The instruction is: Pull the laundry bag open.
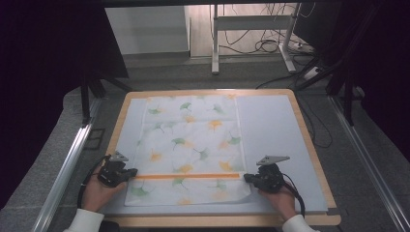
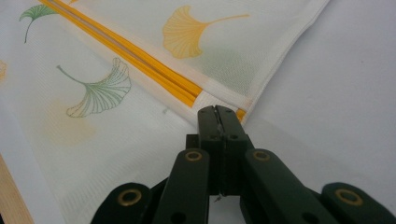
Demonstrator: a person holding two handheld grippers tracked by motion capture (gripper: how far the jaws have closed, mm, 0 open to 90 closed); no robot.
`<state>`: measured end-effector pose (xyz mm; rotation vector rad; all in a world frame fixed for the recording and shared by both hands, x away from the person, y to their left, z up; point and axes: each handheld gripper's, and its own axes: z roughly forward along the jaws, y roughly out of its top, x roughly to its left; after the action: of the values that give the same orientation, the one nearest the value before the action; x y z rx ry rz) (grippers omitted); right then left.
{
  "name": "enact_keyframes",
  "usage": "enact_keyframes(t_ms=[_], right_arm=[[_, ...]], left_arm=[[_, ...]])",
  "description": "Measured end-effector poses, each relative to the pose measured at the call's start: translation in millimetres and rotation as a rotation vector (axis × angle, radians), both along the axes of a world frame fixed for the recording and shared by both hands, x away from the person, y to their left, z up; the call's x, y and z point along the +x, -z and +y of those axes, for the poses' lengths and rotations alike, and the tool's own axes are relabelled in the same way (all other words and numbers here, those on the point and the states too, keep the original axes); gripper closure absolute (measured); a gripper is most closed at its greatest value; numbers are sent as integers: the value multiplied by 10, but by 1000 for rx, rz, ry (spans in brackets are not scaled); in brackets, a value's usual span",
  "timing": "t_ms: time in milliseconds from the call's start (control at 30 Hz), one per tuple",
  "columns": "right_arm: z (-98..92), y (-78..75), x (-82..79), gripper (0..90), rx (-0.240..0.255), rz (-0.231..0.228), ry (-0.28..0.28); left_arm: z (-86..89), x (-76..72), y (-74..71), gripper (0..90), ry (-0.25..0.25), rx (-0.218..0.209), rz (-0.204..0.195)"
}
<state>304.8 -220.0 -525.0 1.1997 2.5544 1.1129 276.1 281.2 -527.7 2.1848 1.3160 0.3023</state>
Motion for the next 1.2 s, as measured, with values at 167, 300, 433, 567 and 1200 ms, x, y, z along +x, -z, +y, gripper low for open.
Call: enact_keyframes(t_ms=[167, 300, 433, 567, 1200], right_arm=[[1, 0, 0, 895, -1, -1, 0], [3, 0, -1, 895, -2, -2, 0], [3, 0, 0, 895, -2, -2, 0], [4, -1, -4, 895, -5, -6, -1], [-86, -137, -68, 892, 21, -111, 1]], left_arm=[[0, 5, 12, 900, -1, -7, 5], [9, 11, 24, 900, 0, -18, 7], [44, 19, 43, 898, -7, -56, 9], [36, 20, 50, 893, -6, -58, 2], [1, -141, -113, 469, -23, -134, -226]])
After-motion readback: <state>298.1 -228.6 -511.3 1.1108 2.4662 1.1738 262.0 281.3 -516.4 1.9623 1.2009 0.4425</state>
